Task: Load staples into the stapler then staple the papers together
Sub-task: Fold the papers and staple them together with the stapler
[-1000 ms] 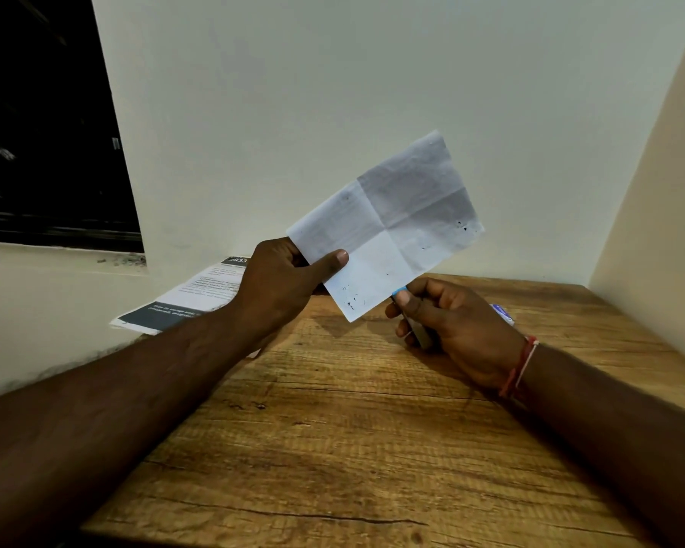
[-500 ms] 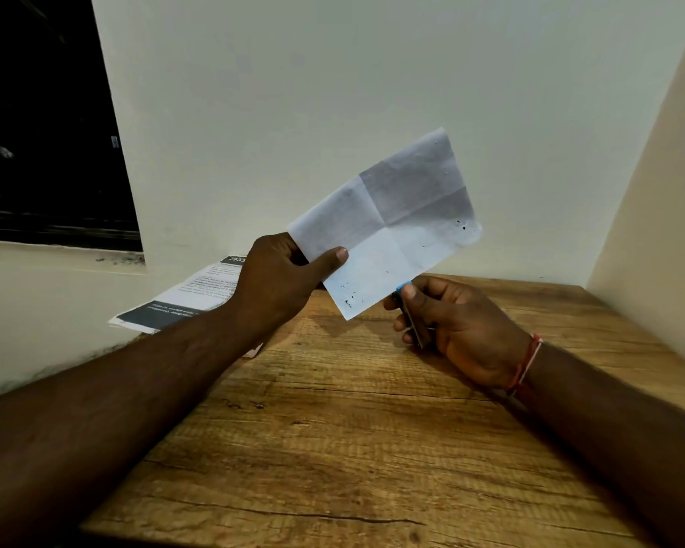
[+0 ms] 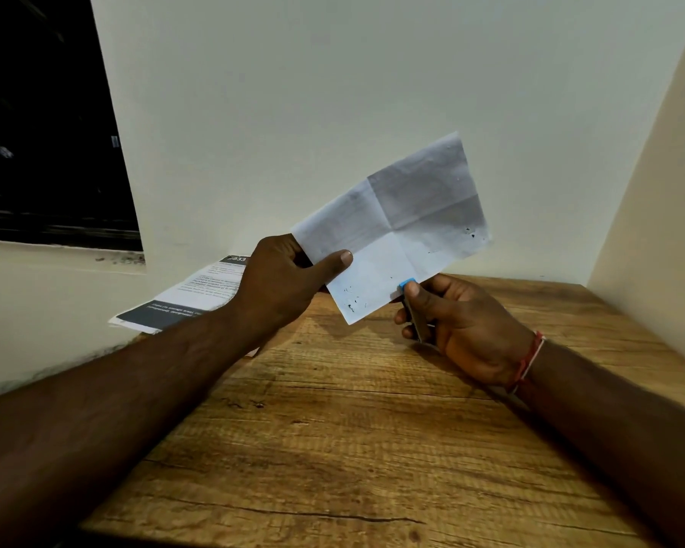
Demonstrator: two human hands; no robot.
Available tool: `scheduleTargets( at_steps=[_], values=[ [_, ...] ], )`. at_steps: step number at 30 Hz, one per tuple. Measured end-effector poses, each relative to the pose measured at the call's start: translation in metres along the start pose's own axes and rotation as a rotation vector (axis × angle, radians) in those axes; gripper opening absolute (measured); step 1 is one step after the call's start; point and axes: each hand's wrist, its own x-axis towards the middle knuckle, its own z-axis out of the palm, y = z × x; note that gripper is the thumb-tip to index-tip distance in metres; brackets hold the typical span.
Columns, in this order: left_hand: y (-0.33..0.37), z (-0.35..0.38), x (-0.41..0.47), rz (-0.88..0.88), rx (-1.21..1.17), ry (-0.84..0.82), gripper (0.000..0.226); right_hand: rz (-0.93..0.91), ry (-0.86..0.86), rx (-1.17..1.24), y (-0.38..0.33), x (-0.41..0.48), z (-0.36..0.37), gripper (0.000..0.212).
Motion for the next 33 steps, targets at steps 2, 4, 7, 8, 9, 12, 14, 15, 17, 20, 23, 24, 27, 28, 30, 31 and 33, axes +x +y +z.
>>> scheduleTargets(
  at_steps=[2, 4, 7, 8, 9, 12, 14, 15, 17, 20, 23, 24, 27, 28, 30, 31, 33],
  values=[
    [0.0013, 0.0021, -0.0018, 0.004, -0.021, -0.019, 0.028, -0.008, -0.009, 0.001, 0.0010, 0.0012, -0.0016, 0.077],
    [0.0010, 0.0039, -0.0024, 0.012, -0.032, -0.036, 0.028, -0.015, -0.017, -0.004, 0.0012, 0.0018, -0.0025, 0.087],
    [-0.0004, 0.0053, -0.0023, 0.017, -0.019, -0.054, 0.036, -0.023, -0.028, -0.030, 0.0006, 0.0022, -0.0047, 0.087],
    [-0.0011, 0.0055, -0.0022, 0.022, -0.013, -0.062, 0.037, -0.024, -0.029, -0.041, 0.0002, 0.0017, -0.0053, 0.085],
    [-0.0016, 0.0057, -0.0020, 0.026, -0.008, -0.067, 0.038, -0.026, -0.030, -0.050, 0.0002, 0.0013, -0.0056, 0.082],
    [-0.0028, 0.0051, -0.0023, 0.023, -0.007, -0.067, 0.040, -0.032, -0.011, -0.047, 0.0002, 0.0001, -0.0038, 0.084],
    [-0.0041, 0.0046, -0.0015, 0.024, -0.010, -0.066, 0.039, -0.038, -0.005, -0.043, 0.0003, 0.0008, -0.0041, 0.082],
    [-0.0045, 0.0045, -0.0010, 0.026, -0.013, -0.065, 0.037, -0.038, -0.004, -0.043, 0.0005, 0.0015, -0.0046, 0.081],
    [-0.0046, 0.0047, -0.0005, 0.029, -0.020, -0.065, 0.036, -0.032, 0.008, -0.040, 0.0000, 0.0018, -0.0044, 0.082],
    [-0.0038, 0.0056, -0.0010, 0.026, -0.029, -0.064, 0.035, -0.032, 0.032, -0.047, 0.0006, 0.0021, -0.0049, 0.085],
    [-0.0040, 0.0068, -0.0018, 0.025, -0.040, -0.068, 0.035, -0.044, 0.036, -0.052, 0.0022, 0.0023, -0.0054, 0.087],
    [-0.0042, 0.0070, -0.0018, 0.022, -0.040, -0.068, 0.035, -0.051, 0.042, -0.042, 0.0019, 0.0018, -0.0045, 0.089],
    [-0.0054, 0.0076, -0.0011, 0.015, -0.049, -0.076, 0.037, -0.061, 0.073, -0.033, 0.0013, 0.0009, -0.0015, 0.076],
    [-0.0054, 0.0078, -0.0012, 0.014, -0.054, -0.079, 0.037, -0.055, 0.085, -0.036, 0.0007, 0.0007, 0.0000, 0.071],
    [-0.0050, 0.0090, -0.0019, 0.015, -0.065, -0.083, 0.036, -0.054, 0.094, -0.051, 0.0003, 0.0007, 0.0017, 0.055],
    [-0.0048, 0.0097, -0.0022, 0.014, -0.069, -0.085, 0.036, -0.061, 0.094, -0.061, 0.0010, 0.0007, 0.0017, 0.050],
    [-0.0050, 0.0101, -0.0031, 0.010, -0.078, -0.090, 0.033, -0.072, 0.105, -0.070, 0.0011, 0.0000, 0.0039, 0.042]
  ],
)
